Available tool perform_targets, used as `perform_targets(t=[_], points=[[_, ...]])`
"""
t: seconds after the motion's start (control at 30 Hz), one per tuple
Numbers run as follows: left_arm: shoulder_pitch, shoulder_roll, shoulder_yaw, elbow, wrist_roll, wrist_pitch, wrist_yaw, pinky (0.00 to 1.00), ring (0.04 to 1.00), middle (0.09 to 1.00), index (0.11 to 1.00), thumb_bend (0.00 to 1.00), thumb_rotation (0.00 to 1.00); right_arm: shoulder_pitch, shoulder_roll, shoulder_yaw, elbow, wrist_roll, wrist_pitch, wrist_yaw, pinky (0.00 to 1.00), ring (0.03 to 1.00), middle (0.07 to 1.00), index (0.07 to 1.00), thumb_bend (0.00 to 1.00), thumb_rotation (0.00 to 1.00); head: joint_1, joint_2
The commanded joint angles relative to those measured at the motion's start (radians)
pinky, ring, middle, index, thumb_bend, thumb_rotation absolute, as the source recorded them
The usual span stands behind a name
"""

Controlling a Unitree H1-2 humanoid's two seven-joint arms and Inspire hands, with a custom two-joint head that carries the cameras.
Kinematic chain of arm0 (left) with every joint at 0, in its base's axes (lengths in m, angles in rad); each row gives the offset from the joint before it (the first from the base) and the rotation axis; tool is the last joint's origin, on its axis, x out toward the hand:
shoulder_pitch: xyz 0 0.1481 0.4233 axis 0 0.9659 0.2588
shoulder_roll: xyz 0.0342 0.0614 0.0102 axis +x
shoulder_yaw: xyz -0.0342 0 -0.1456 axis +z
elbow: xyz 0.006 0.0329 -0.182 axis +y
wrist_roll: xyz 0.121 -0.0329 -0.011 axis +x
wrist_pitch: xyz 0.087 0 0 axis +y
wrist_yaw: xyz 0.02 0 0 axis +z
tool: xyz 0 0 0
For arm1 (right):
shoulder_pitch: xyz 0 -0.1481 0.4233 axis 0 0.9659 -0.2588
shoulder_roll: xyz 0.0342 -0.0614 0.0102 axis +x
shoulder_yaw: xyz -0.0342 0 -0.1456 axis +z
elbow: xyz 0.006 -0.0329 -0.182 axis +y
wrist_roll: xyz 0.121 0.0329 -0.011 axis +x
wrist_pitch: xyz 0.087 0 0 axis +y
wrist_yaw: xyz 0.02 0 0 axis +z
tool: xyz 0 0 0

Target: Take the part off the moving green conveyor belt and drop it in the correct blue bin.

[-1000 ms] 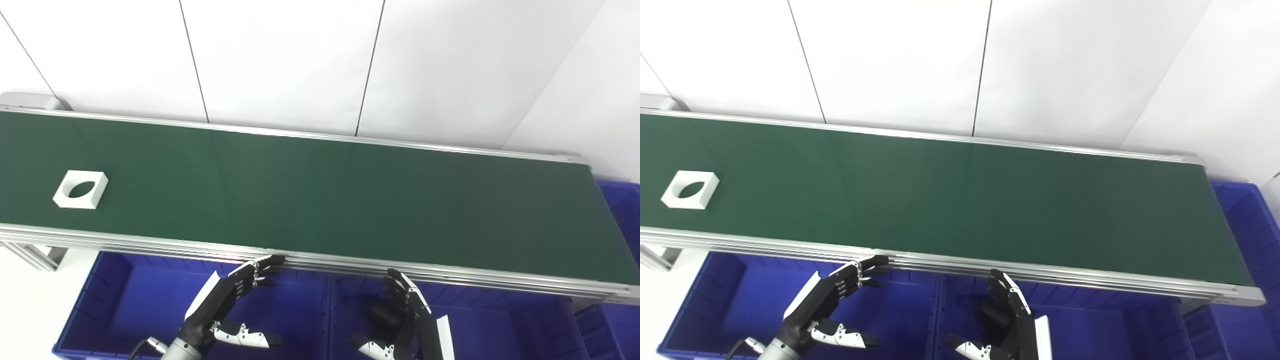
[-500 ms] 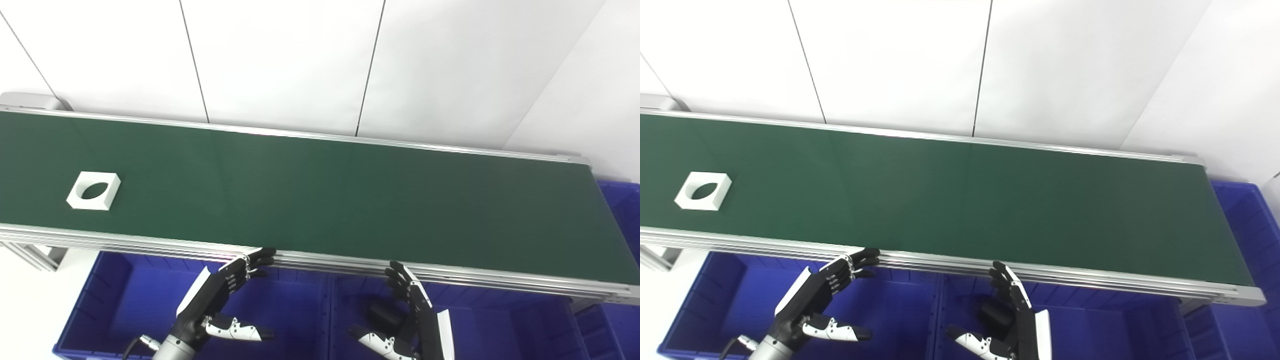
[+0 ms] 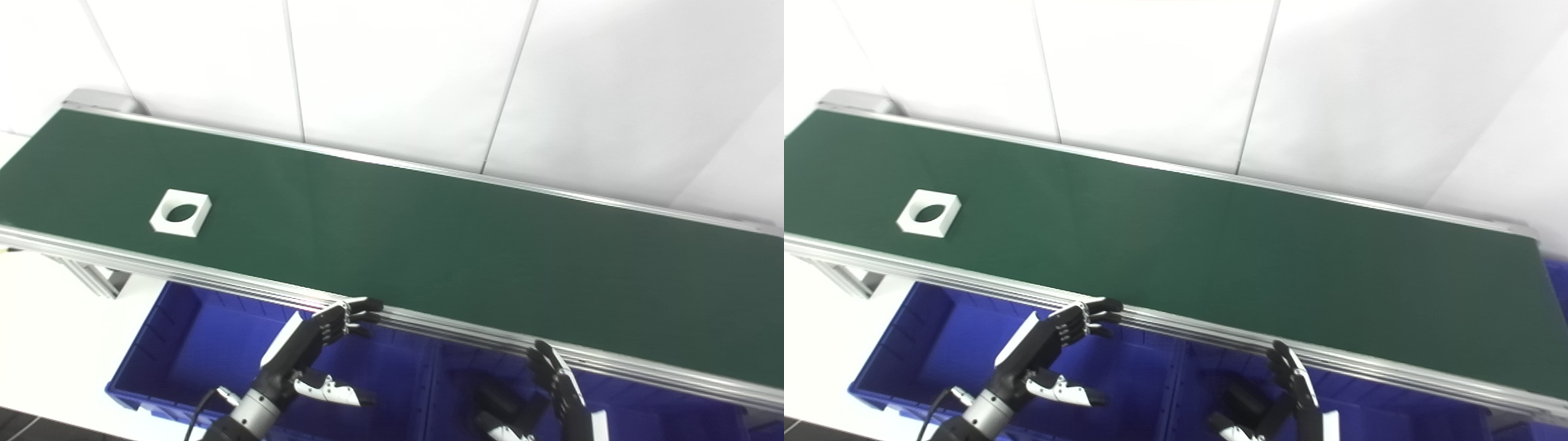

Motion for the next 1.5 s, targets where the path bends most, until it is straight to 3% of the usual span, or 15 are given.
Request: perform_targets(t=[0.0,0.3,0.47,0.63,0.8,0.9,1.03,1.1,1.3,1.47], points=[[-0.014,0.003,-0.01,-0.011,0.007,-0.036,0.025,0.68,0.768,0.816,0.777,0.93,0.17,-0.003,-0.007,0.003,-0.008,0.008,-0.06,-0.009,0.78,0.82,0.84,0.877,0.73,0.19,0.002,0.0],[-0.026,0.014,-0.013,-0.027,-0.019,-0.036,0.029,0.68,0.764,0.809,0.767,0.96,0.15,-0.006,0.0,-0.003,0.005,0.057,-0.061,0.018,0.82,0.852,0.858,0.897,0.72,0.17,0.026,-0.021],[-0.058,0.049,0.023,-0.082,-0.055,-0.036,0.0,0.69,0.775,0.819,0.776,0.96,0.17,-0.013,0.001,-0.001,0.006,0.048,-0.061,0.019,0.8,0.841,0.851,0.897,0.71,0.16,0.033,-0.027],[-0.103,0.085,0.072,-0.152,-0.104,-0.036,-0.027,0.71,0.791,0.825,0.784,0.97,0.19,-0.015,0.005,-0.001,0.009,0.038,-0.061,0.014,0.85,0.853,0.856,0.894,0.7,0.13,0.037,-0.032],[-0.166,0.143,0.113,-0.209,-0.058,-0.035,-0.019,0.75,0.83,0.857,0.818,0.93,0.27,-0.016,0.001,0.002,0.011,0.036,-0.061,0.005,0.85,0.844,0.852,0.896,0.7,0.14,0.054,-0.038],[-0.206,0.174,0.124,-0.237,-0.03,-0.028,-0.007,0.78,0.854,0.866,0.829,0.9,0.24,-0.02,-0.005,0.008,0.016,0.04,-0.061,-0.006,0.86,0.845,0.853,0.894,0.69,0.14,0.059,-0.037],[-0.258,0.216,0.142,-0.279,0.041,0.011,0.003,0.77,0.863,0.881,0.839,0.87,0.23,-0.023,-0.011,0.012,0.018,0.054,-0.061,-0.006,0.86,0.843,0.848,0.892,0.69,0.13,0.065,-0.035],[-0.29,0.24,0.153,-0.29,0.073,0.04,0.005,0.84,0.882,0.898,0.848,0.86,0.26,-0.025,-0.014,0.012,0.019,0.061,-0.061,-0.002,0.85,0.851,0.856,0.898,0.69,0.14,0.067,-0.037],[-0.381,0.309,0.173,-0.255,0.143,0.07,0.01,0.8,0.875,0.914,0.857,0.83,0.22,-0.027,-0.019,0.014,0.023,0.05,-0.061,-0.013,0.82,0.847,0.852,0.899,0.69,0.15,0.071,-0.038],[-0.448,0.381,0.169,-0.199,0.197,0.125,-0.01,0.87,0.911,0.922,0.876,0.82,0.21,-0.032,-0.027,0.02,0.023,0.055,-0.061,-0.019,0.8,0.835,0.847,0.898,0.69,0.16,0.074,-0.035]])
